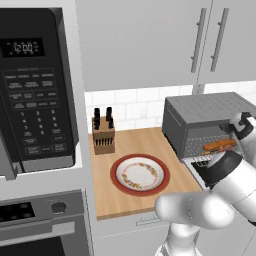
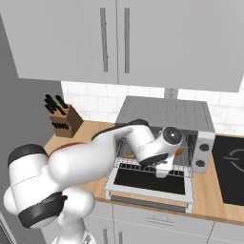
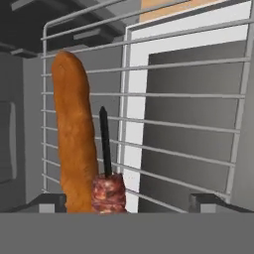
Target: Pick up the kebab skewer and baguette bread, and place them inside the toaster oven. Close the toaster oven door and start by setting the timer.
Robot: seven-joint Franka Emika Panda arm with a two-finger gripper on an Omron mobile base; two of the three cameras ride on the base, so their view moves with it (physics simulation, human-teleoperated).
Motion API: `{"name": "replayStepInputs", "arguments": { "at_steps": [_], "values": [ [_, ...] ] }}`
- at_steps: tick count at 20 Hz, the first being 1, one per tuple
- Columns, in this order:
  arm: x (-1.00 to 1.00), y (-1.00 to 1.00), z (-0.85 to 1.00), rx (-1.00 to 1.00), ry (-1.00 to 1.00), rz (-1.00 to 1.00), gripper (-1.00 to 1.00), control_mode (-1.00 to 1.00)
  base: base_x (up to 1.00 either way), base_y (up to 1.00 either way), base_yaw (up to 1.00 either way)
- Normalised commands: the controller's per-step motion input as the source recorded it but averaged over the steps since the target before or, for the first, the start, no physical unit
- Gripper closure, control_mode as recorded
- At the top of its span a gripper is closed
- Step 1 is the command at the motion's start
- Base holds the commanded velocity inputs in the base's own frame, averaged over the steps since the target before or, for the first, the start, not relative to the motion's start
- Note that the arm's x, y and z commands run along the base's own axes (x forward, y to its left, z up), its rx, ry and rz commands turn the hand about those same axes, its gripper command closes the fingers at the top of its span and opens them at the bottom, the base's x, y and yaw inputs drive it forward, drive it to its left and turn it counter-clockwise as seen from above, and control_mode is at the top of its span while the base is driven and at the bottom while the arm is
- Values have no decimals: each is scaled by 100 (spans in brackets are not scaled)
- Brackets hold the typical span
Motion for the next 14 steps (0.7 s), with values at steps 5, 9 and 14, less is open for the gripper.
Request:
{"name": "replayStepInputs", "arguments": {
  "at_steps": [5,9,14],
  "values": [
    [-29,-13,21,0,0,0,-100,-100,0,0,0],
    [-35,4,9,-15,0,10,-100,-100,0,0,0],
    [-31,18,0,-19,-1,32,-100,-100,0,0,0]
  ]
}}
